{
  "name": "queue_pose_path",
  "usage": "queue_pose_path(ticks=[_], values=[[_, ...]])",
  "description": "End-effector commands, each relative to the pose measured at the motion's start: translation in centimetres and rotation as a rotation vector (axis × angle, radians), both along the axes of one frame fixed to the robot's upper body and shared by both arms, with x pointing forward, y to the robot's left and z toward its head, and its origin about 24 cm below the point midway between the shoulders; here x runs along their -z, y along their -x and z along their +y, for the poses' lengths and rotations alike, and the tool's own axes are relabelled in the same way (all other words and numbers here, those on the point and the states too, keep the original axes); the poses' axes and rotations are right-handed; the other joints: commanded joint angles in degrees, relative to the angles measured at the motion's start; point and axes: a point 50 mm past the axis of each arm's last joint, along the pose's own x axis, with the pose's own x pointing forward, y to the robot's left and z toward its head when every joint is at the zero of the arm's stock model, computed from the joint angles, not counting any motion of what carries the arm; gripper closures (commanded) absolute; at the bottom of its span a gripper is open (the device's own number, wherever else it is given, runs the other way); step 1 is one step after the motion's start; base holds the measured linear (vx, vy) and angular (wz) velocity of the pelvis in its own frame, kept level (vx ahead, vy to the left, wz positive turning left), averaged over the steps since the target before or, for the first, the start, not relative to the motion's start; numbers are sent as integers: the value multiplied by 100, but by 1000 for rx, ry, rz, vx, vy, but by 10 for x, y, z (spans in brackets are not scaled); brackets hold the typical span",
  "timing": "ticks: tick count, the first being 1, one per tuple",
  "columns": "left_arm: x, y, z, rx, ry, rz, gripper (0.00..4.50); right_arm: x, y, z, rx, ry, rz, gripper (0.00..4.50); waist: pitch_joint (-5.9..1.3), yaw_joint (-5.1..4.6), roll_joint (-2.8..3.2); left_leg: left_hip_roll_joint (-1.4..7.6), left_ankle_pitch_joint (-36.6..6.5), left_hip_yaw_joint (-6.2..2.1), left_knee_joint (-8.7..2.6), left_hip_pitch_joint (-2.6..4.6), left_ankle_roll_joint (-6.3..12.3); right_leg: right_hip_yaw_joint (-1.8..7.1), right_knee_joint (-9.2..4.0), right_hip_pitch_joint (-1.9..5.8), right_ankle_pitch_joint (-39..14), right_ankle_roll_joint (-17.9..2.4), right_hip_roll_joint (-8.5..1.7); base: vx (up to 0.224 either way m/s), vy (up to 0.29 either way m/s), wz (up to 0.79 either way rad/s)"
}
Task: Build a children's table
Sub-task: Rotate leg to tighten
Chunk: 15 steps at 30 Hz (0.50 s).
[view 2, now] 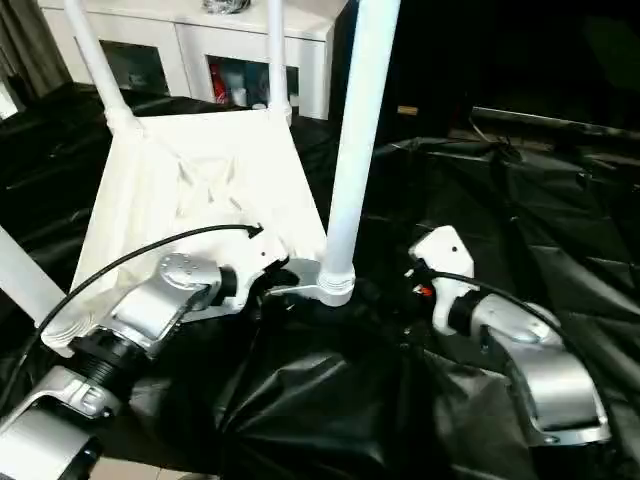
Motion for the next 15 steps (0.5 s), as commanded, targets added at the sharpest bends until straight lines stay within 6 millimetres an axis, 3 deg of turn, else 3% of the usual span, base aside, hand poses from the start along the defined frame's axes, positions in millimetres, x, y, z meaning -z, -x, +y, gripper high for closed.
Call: queue_pose_path(ticks=[1,7,8,15], values=[[-4,-1,4,32,12,-3,274,-8,1,5,-46,-25,-19,0,-376,-3,-30,116,-1848,-63,-384,76,239,143,-582,275,-2972,-484,-309,0,0,0],[-5,-2,9,52,12,-16,340,-5,-1,9,-85,-16,17,0,-381,-21,0,146,-1975,-77,-414,98,220,144,-570,283,-2799,-592,-321,0,0,0],[-4,-2,10,54,5,-25,345,-4,-2,9,-87,-4,26,0,-383,-34,-21,139,-1973,-76,-414,90,223,144,-569,291,-2781,-610,-318,0,0,0],[5,-5,14,82,-42,-19,399,3,-11,10,-82,35,61,0,-396,-52,-7,133,-1891,-69,-404,91,201,157,-568,293,-2743,-633,-332,0,0,0]])
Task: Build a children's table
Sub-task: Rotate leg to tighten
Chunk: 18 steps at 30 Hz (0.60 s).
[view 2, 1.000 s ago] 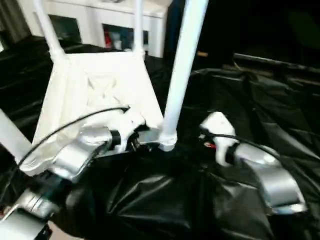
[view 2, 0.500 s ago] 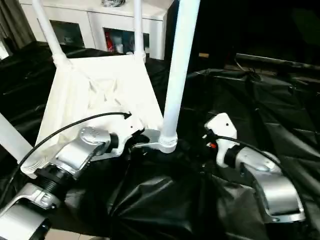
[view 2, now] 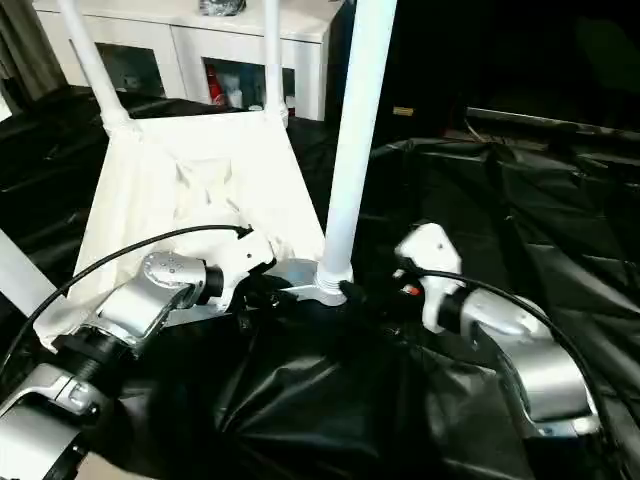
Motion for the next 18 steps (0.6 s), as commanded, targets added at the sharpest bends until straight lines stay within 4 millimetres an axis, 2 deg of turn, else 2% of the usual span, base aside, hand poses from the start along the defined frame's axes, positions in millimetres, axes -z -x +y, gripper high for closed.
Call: queue_pose_path(ticks=[1,2,3,7,9,12,13,16,17,18], values=[[2,-1,1,15,-36,3,411,1,-3,0,0,17,9,0,-390,4,-14,133,-1915,-68,-401,78,197,160,-533,254,-2745,-647,-325,0,0,0],[3,-2,2,14,-41,10,432,3,-7,1,-1,27,8,0,-388,6,-17,137,-1914,-67,-402,73,187,165,-528,267,-2745,-649,-333,0,0,0],[4,-2,2,17,-42,12,432,3,-8,2,0,31,10,0,-383,-4,-6,127,-1948,-63,-397,87,188,159,-542,247,-2808,-656,-328,0,0,0],[1,-1,0,57,-19,7,444,11,-13,9,-27,41,26,0,-396,-14,-1,139,-1938,-74,-403,71,166,162,-529,273,-2784,-678,-340,0,0,0],[0,0,-2,73,-8,11,450,13,-14,11,-35,41,33,28,-402,-24,-8,144,-1901,-65,-397,73,193,174,-509,269,-2617,-784,-342,0,0,0],[-1,5,-4,116,1,10,450,20,-16,19,-78,47,51,39,-404,-6,1,165,-1813,-61,-409,73,189,195,-466,279,-2344,-911,-342,0,0,0],[-1,5,-5,121,4,11,450,20,-16,20,-79,51,51,62,-410,-9,-7,167,-1787,-57,-408,70,192,199,-459,283,-2285,-938,-346,0,0,0],[-1,6,-6,125,6,8,450,22,-19,23,-76,52,44,62,-409,-4,1,172,-1711,-48,-408,65,194,213,-432,294,-2098,-1020,-346,0,0,0],[0,7,-6,129,2,7,450,22,-22,24,-71,47,41,62,-400,-6,-34,170,-1685,-42,-411,62,205,215,-431,290,-2078,-1028,-345,0,0,0],[0,7,-6,130,1,6,450,22,-23,25,-68,40,37,62,-406,0,-21,170,-1638,-46,-411,65,211,216,-415,297,-2079,-1047,-355,0,0,0]])
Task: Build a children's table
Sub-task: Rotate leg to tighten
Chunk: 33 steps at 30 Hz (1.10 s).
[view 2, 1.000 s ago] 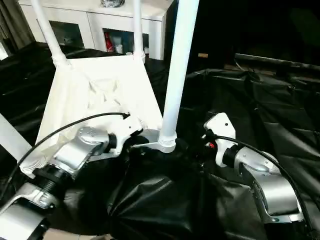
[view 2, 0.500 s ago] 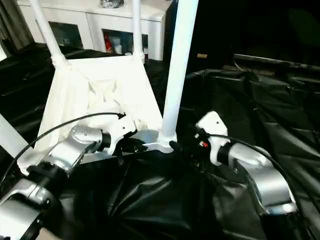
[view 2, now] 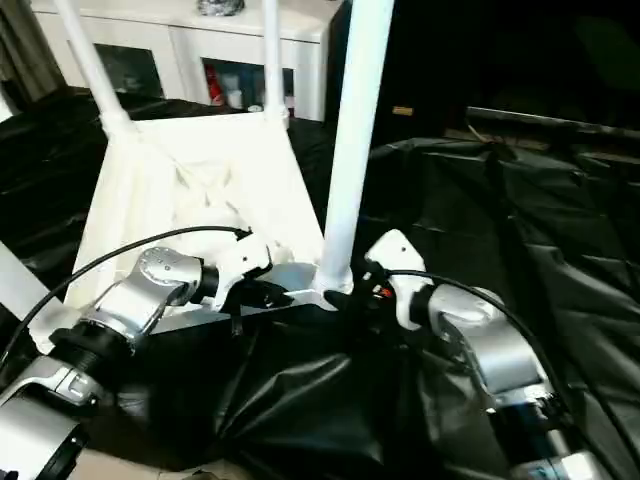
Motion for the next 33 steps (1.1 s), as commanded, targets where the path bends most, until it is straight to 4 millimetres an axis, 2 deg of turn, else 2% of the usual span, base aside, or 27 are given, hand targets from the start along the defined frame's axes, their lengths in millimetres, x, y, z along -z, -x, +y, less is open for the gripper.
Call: queue_pose_path(ticks=[1,9,10,13,14,16,17,28,29,31,32,33], values=[[2,5,-6,47,11,4,450,-2,-5,0,4,2,-19,62,-396,13,-36,171,-1635,-42,-383,60,209,218,-429,285,-2104,-1046,-359,0,0,0],[5,8,-3,53,3,9,450,4,-11,9,4,-43,3,62,-374,4,-22,173,-1692,-45,-403,56,182,221,-428,290,-2123,-1038,-349,0,0,0],[5,8,-3,52,2,9,450,4,-12,10,4,-47,5,93,-369,-2,-23,171,-1738,-48,-407,59,176,217,-436,287,-2208,-1016,-349,0,0,0],[6,9,-3,47,0,12,450,6,-12,12,-1,-60,13,102,-360,-3,-19,179,-1792,-53,-416,72,155,220,-453,272,-2337,-957,-352,0,0,0],[6,9,-2,45,0,16,450,7,-12,13,-2,-69,15,125,-360,-4,-17,186,-1810,-56,-422,72,144,224,-447,271,-2316,-963,-355,0,0,0],[6,10,-2,46,1,17,450,7,-13,14,2,-83,15,133,-356,-9,-24,180,-1818,-53,-421,65,148,226,-447,267,-2311,-964,-354,0,0,0],[7,10,-1,48,0,17,450,8,-13,15,-1,-89,16,156,-354,-4,-22,177,-1814,-51,-422,69,151,226,-452,268,-2343,-956,-354,0,0,0],[7,10,-1,3,27,35,450,15,-11,19,17,-99,26,176,-321,-36,-18,173,-1945,-57,-440,71,137,222,-491,240,-2631,-864,-353,0,0,0],[5,1,-8,-105,44,15,450,19,-18,18,151,-107,13,177,-311,-63,-4,170,-2023,-56,-439,74,100,220,-497,211,-2742,-852,-355,0,0,0],[0,-10,-18,-237,61,-1,450,24,-26,20,317,-122,16,177,-297,-76,-2,147,-2097,-54,-433,88,55,195,-533,200,-2948,-790,-339,0,0,0],[-2,-14,-23,-290,72,-4,450,27,-29,22,388,-131,25,177,-295,-91,-5,141,-2203,-83,-426,117,-13,162,-560,187,-3175,-722,-341,0,0,0],[-7,-18,-32,-349,87,-2,450,29,-32,26,471,-148,45,178,-296,-136,-9,121,-2248,-91,-426,95,-31,142,-575,202,-3286,-646,-335,0,0,0]])
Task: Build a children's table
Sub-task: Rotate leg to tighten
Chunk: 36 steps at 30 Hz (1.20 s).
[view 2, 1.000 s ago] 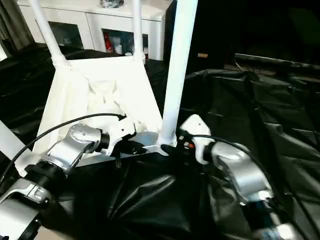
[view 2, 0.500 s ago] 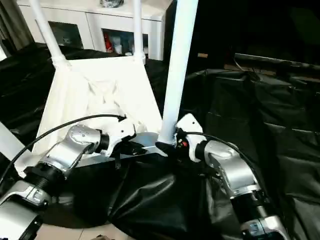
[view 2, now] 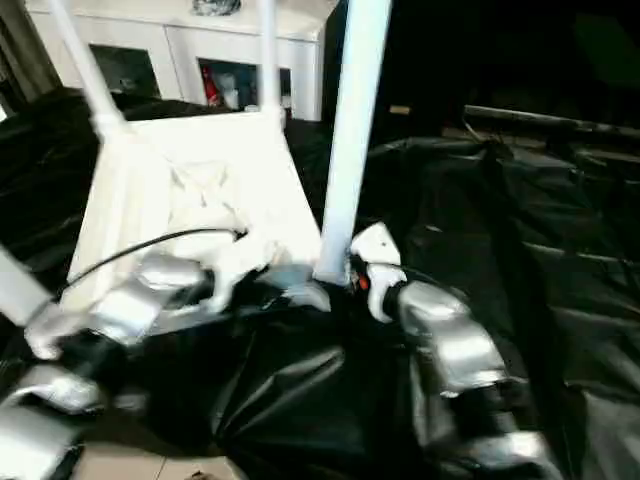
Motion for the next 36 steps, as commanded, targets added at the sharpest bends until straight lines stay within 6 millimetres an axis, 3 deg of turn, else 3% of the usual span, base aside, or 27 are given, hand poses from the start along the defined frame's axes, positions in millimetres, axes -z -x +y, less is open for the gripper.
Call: queue_pose_path(ticks=[1,2,4,5,6,11,15,16,18,23,28,32,36], values=[[-10,-10,-11,-137,60,-12,450,12,-3,0,148,-13,70,178,-311,-27,-12,129,-2257,-107,-419,86,-34,137,-558,203,-3288,-638,-339,0,0,0],[-15,-13,-22,-179,86,-14,450,14,-6,7,222,-28,91,178,-306,-67,-28,109,-2292,-92,-401,99,6,133,-600,173,-3349,-604,-326,0,0,0],[-19,-15,-33,-212,109,-17,450,16,-9,15,274,-37,106,178,-318,-87,-30,79,-2185,-95,-394,65,102,114,-632,198,-3422,-507,-328,0,0,0],[-21,-15,-42,-213,110,-32,450,15,-10,24,275,-28,95,143,-334,-78,0,80,-2161,-97,-388,70,108,117,-627,191,-3386,-501,-334,0,0,0],[-22,-15,-47,-210,105,-43,450,15,-11,30,262,-21,84,122,-337,-92,-21,68,-2131,-85,-387,60,141,114,-639,187,-3321,-479,-317,0,0,0],[-19,-10,-56,-138,91,-78,450,6,-8,51,115,-16,22,90,-378,-59,-26,112,-1776,-69,-426,5,306,165,-538,254,-2486,-719,-315,0,0,0],[-20,-6,-49,-87,140,-46,450,-3,-8,40,33,13,-16,76,-375,-25,-32,119,-1681,-56,-427,-4,370,173,-516,297,-2354,-843,-325,0,0,0],[-19,-4,-45,-57,140,-55,450,-6,-8,33,3,33,-23,76,-375,-38,-59,127,-1654,-53,-430,-16,383,176,-508,298,-2344,-864,-326,0,0,0],[-17,1,-33,32,137,-70,450,-11,-6,13,-75,95,-46,76,-364,-11,-57,136,-1651,-53,-427,-5,417,183,-511,296,-2446,-851,-338,0,0,0],[-11,14,-10,181,115,-36,450,-25,7,-11,-286,120,-60,76,-342,60,-57,167,-1638,-35,-430,20,466,208,-516,268,-2623,-792,-341,0,0,0],[-6,26,3,301,80,18,450,-26,20,-17,-431,118,5,76,-321,148,-29,206,-1729,-33,-457,81,372,237,-494,215,-2630,-868,-339,0,0,0],[-7,31,9,368,68,37,450,-21,22,-16,-476,140,27,76,-316,137,-37,210,-1806,-31,-471,63,262,258,-477,208,-2597,-887,-345,0,0,0],[-9,30,11,374,72,27,450,-19,24,-14,-505,152,35,111,-320,137,-58,196,-1714,-29,-461,43,256,265,-479,225,-2650,-834,-361,0,0,0]])
